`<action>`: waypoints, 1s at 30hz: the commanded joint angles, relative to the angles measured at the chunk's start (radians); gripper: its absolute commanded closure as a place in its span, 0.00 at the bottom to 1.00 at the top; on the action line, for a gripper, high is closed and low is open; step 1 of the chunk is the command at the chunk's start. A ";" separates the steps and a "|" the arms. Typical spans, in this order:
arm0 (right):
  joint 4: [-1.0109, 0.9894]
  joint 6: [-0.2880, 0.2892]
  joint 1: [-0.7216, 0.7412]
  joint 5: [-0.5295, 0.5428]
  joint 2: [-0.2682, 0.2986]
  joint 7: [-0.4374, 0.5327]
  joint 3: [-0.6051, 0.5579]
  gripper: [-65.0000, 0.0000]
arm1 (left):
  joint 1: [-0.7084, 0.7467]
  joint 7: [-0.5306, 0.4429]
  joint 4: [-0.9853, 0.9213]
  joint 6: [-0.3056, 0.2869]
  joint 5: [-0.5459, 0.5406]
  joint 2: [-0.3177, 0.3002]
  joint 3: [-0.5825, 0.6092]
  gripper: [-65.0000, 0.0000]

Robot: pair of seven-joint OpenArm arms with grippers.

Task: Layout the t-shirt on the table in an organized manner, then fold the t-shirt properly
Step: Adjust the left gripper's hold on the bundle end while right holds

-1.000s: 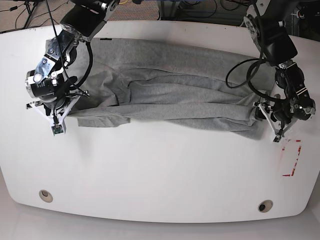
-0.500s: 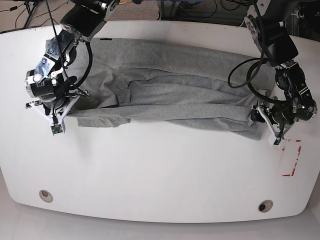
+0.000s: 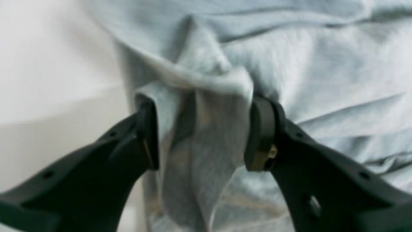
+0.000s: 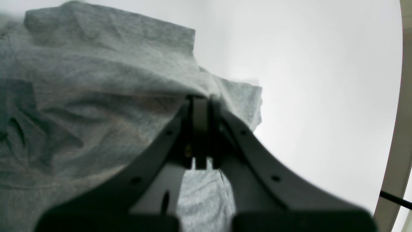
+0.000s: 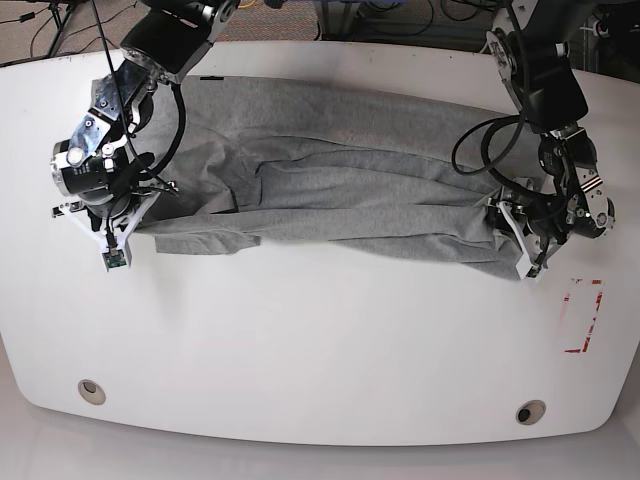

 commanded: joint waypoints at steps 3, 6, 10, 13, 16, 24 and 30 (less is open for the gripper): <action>0.014 -0.001 0.019 0.001 0.009 0.017 0.001 1.00 | -0.028 -0.004 0.015 -0.001 -0.004 -0.017 0.000 0.48; 0.014 -0.001 0.019 0.001 0.009 0.017 0.002 1.00 | -0.029 -0.004 0.015 -0.001 -0.004 -0.017 0.000 0.58; 0.014 -0.001 0.019 0.001 0.009 0.017 0.002 1.00 | -0.029 -0.009 0.015 -0.001 -0.004 -0.017 0.000 0.81; 0.014 -0.001 0.019 0.001 0.009 0.017 0.002 1.00 | -0.029 -0.011 0.015 -0.001 -0.004 -0.017 0.000 0.95; 0.014 -0.001 0.019 0.001 0.009 0.017 0.002 1.00 | -0.029 -0.011 0.025 -0.001 -0.004 -0.019 -0.005 0.96; 0.014 -0.001 0.019 0.001 0.009 0.017 0.002 1.00 | -0.020 -0.006 0.153 -0.001 -0.004 -0.019 -0.007 0.96; 0.014 -0.001 0.019 0.001 0.009 0.017 0.002 1.00 | -0.019 0.005 0.196 -0.001 -0.003 -0.023 -0.008 0.97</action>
